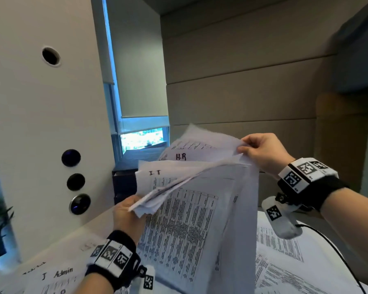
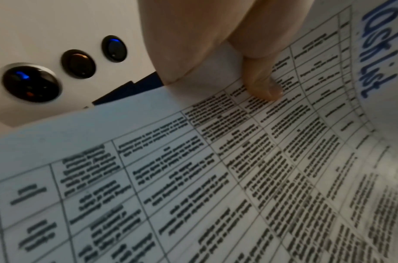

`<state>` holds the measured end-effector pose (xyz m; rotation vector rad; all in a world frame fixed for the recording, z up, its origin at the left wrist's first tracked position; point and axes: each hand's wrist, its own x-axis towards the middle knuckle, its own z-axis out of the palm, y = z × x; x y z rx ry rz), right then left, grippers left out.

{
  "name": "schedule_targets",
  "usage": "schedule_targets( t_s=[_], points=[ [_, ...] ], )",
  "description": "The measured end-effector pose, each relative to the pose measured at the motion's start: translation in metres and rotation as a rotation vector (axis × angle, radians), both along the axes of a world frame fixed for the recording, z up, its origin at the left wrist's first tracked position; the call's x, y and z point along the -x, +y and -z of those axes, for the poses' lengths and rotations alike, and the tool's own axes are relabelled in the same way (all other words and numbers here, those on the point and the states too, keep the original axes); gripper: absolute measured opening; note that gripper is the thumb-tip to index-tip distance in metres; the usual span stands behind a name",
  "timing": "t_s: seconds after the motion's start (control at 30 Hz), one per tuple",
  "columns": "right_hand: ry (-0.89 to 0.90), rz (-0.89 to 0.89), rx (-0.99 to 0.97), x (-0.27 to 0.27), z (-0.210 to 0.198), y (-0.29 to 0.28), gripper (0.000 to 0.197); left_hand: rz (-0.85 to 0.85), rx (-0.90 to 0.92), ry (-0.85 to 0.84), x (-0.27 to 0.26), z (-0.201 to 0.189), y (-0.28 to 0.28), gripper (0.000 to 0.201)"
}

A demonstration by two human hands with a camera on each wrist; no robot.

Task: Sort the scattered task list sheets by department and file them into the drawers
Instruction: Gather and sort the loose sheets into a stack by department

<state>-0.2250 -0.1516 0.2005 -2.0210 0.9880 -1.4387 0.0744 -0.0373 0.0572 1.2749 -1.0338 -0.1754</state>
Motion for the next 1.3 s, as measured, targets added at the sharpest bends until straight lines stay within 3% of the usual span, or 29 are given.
schedule_targets(
  t_s=[0.1,0.17,0.23,0.33,0.43,0.5,0.53,0.63,0.73,0.77,0.9,0.97,1.07,1.17,1.23,1.3],
  points=[
    [0.034,-0.111,-0.037,-0.005,-0.004,0.010,0.010,0.092,0.060,0.032,0.011,-0.013,0.003,0.032],
    [0.068,-0.201,-0.061,-0.008,-0.006,0.018,0.009,0.266,0.157,0.145,0.022,-0.021,0.006,0.021],
    [0.086,-0.265,-0.064,-0.009,-0.009,0.025,0.006,0.394,0.194,0.249,0.031,-0.027,0.007,0.028],
    [0.127,-0.273,-0.072,-0.006,-0.012,0.030,0.009,0.330,0.230,0.179,0.040,-0.028,0.008,0.035],
    [0.098,-0.183,-0.084,-0.006,-0.008,0.025,0.004,0.302,0.237,0.318,0.032,-0.020,0.006,0.025],
    [0.018,-0.054,-0.053,-0.005,-0.005,0.014,0.007,0.372,0.223,0.457,0.017,-0.012,0.008,0.004],
    [-0.033,0.020,-0.030,-0.003,-0.005,0.006,0.010,0.336,0.203,0.449,0.008,-0.005,0.007,0.015],
    [-0.287,0.109,-0.044,0.008,-0.009,-0.002,0.007,0.169,0.147,0.287,-0.004,0.001,0.016,0.017],
    [-0.620,0.001,-0.176,0.014,-0.005,-0.003,0.008,0.120,0.215,0.367,-0.008,-0.002,0.023,0.025],
    [-0.657,-0.040,-0.201,0.013,-0.002,-0.002,0.007,0.119,0.232,0.401,-0.009,-0.004,0.024,0.027],
    [-0.436,-0.275,-0.389,0.002,0.030,0.003,0.020,0.095,0.189,0.439,-0.009,-0.002,0.019,0.029],
    [-0.384,-0.311,-0.476,-0.007,0.047,0.008,0.019,0.093,0.170,0.472,-0.005,-0.001,0.017,0.031],
    [-0.595,-0.341,-0.569,-0.015,0.064,0.009,0.013,0.137,0.186,0.535,0.006,-0.002,0.017,0.049],
    [-0.787,-0.440,-0.658,-0.020,0.074,0.012,0.024,0.169,0.151,0.564,0.010,0.001,0.018,0.063],
    [-0.803,-0.485,-0.710,-0.024,0.080,0.019,0.024,0.182,0.094,0.490,0.012,0.000,0.019,0.062],
    [-0.659,-0.492,-0.754,-0.029,0.082,0.026,0.019,0.203,0.071,0.440,0.014,-0.003,0.019,0.061]
  ],
)
